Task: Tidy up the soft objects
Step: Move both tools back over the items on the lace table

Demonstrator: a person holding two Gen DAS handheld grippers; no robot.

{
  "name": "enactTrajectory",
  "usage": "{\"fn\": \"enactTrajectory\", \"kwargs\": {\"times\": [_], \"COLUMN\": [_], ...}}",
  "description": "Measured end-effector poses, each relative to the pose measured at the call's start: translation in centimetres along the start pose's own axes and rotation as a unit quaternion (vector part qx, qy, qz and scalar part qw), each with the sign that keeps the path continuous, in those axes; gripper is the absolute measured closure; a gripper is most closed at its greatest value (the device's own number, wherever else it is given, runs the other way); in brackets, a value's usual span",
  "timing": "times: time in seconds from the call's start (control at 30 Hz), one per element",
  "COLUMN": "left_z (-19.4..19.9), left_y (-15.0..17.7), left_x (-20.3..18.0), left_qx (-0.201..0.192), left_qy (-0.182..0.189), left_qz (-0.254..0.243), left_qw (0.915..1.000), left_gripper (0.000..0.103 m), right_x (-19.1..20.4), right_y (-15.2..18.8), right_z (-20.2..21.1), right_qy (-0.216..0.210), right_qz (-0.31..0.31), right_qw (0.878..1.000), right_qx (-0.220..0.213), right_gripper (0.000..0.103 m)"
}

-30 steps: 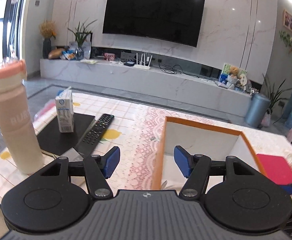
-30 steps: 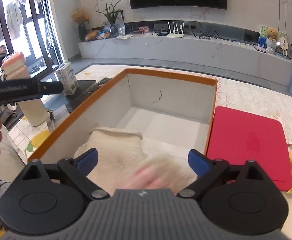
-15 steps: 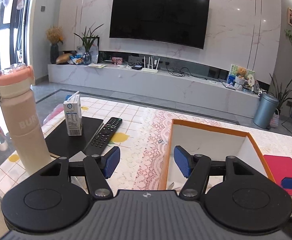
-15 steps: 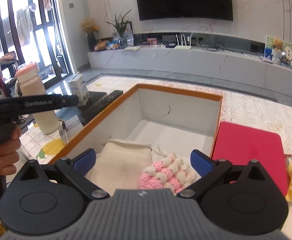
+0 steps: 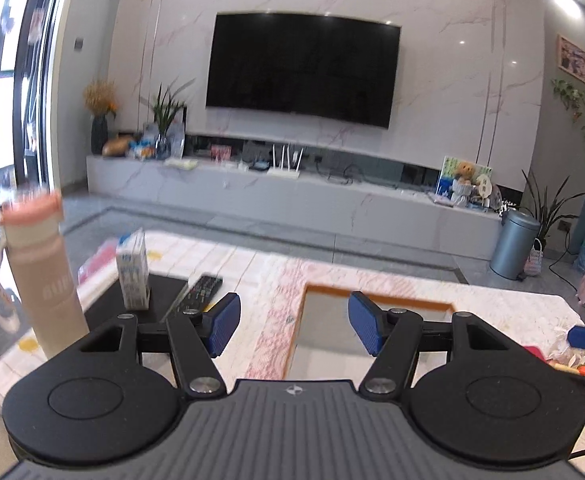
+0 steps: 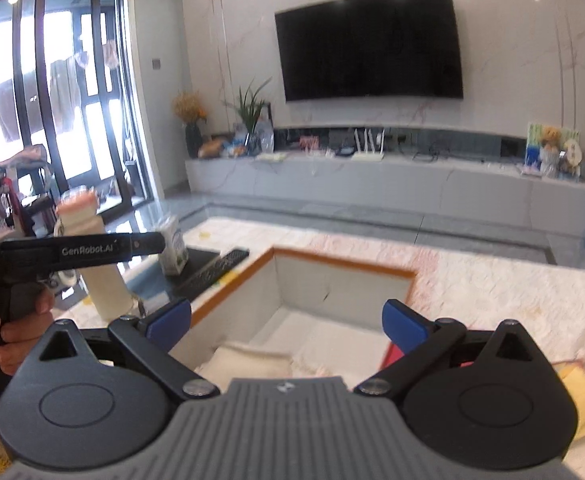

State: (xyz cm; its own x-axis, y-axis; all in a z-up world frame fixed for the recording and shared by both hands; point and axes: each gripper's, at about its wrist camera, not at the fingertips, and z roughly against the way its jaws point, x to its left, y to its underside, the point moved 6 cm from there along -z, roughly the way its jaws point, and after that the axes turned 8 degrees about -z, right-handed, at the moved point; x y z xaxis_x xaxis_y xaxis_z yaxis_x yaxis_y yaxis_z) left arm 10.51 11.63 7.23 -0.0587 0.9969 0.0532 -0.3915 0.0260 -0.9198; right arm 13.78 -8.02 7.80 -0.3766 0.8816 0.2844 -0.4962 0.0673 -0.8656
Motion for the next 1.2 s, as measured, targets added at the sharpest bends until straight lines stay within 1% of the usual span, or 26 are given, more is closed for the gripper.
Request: {"fn": "enactTrajectory", "kwargs": {"times": [0.1, 0.23, 0.3, 0.37, 0.43, 0.5, 0.57, 0.63, 0.67, 0.73, 0.8, 0.83, 0.9, 0.97, 1.03, 1.07, 1.2], "left_z": [1.5, 3.2, 3.5, 3.2, 2.9, 2.5, 1.7, 1.0, 0.7, 0.1, -0.4, -0.8, -1.5, -2.2, -3.3, -3.7, -6.2], "left_y": [-1.6, -3.3, -3.9, -4.2, -4.4, -4.3, -3.9, -3.3, -3.0, -2.0, -1.0, -0.6, 0.4, 1.5, 2.4, 2.8, 4.9], "left_x": [-2.0, -5.4, -7.3, -9.4, -11.6, -13.9, -16.1, -18.7, -19.8, -22.1, -24.3, -25.4, -27.6, -29.5, -31.5, -32.7, -35.9], "left_qx": [-0.020, -0.043, -0.044, -0.026, -0.018, -0.008, 0.006, 0.023, 0.029, 0.041, 0.052, 0.059, 0.071, 0.085, 0.097, 0.101, 0.129], "left_qy": [-0.002, 0.019, 0.030, 0.040, 0.064, 0.086, 0.104, 0.120, 0.129, 0.143, 0.155, 0.160, 0.166, 0.171, 0.166, 0.164, 0.153], "left_qz": [-0.012, -0.030, -0.039, -0.049, -0.050, -0.053, -0.062, -0.081, -0.089, -0.100, -0.112, -0.120, -0.133, -0.142, -0.152, -0.157, -0.171], "left_qw": [0.9997, 0.9985, 0.9978, 0.9976, 0.9966, 0.9948, 0.9926, 0.9892, 0.9873, 0.9838, 0.9800, 0.9781, 0.9745, 0.9714, 0.9695, 0.9686, 0.9646], "left_gripper": [0.029, 0.029, 0.028, 0.028, 0.028, 0.028, 0.028, 0.028, 0.028, 0.028, 0.028, 0.028, 0.028, 0.028, 0.028, 0.028, 0.028], "right_x": [-1.3, -4.3, -6.3, -8.6, -11.2, -13.9, -16.9, -20.0, -21.4, -24.1, -26.6, -27.7, -29.6, -31.1, -32.1, -32.7, -33.6], "right_y": [-1.6, -4.1, -5.3, -6.2, -6.8, -7.0, -6.5, -5.3, -4.5, -2.7, -1.0, -0.2, 1.2, 2.5, 3.8, 4.5, 7.2], "right_z": [2.4, 7.4, 10.4, 13.7, 16.9, 19.6, 21.8, 23.0, 23.3, 23.7, 23.9, 23.8, 22.7, 21.1, 19.1, 18.4, 14.9], "right_qy": [0.011, 0.031, 0.053, 0.091, 0.141, 0.190, 0.233, 0.264, 0.272, 0.270, 0.264, 0.263, 0.269, 0.258, 0.236, 0.233, 0.251], "right_qz": [0.005, 0.006, 0.003, 0.001, -0.004, -0.010, -0.027, -0.054, -0.071, -0.110, -0.155, -0.175, -0.198, -0.207, -0.215, -0.218, -0.207], "right_qw": [1.000, 0.996, 0.992, 0.984, 0.973, 0.961, 0.949, 0.942, 0.940, 0.939, 0.934, 0.931, 0.929, 0.935, 0.942, 0.944, 0.945], "right_qx": [-0.026, -0.083, -0.116, -0.153, -0.185, -0.203, -0.210, -0.203, -0.194, -0.183, -0.187, -0.181, -0.157, -0.129, -0.103, -0.087, -0.003], "right_gripper": [0.003, 0.003, 0.003, 0.003, 0.003, 0.003, 0.003, 0.003, 0.003, 0.003, 0.003, 0.003, 0.003, 0.003, 0.003, 0.003, 0.003]}}
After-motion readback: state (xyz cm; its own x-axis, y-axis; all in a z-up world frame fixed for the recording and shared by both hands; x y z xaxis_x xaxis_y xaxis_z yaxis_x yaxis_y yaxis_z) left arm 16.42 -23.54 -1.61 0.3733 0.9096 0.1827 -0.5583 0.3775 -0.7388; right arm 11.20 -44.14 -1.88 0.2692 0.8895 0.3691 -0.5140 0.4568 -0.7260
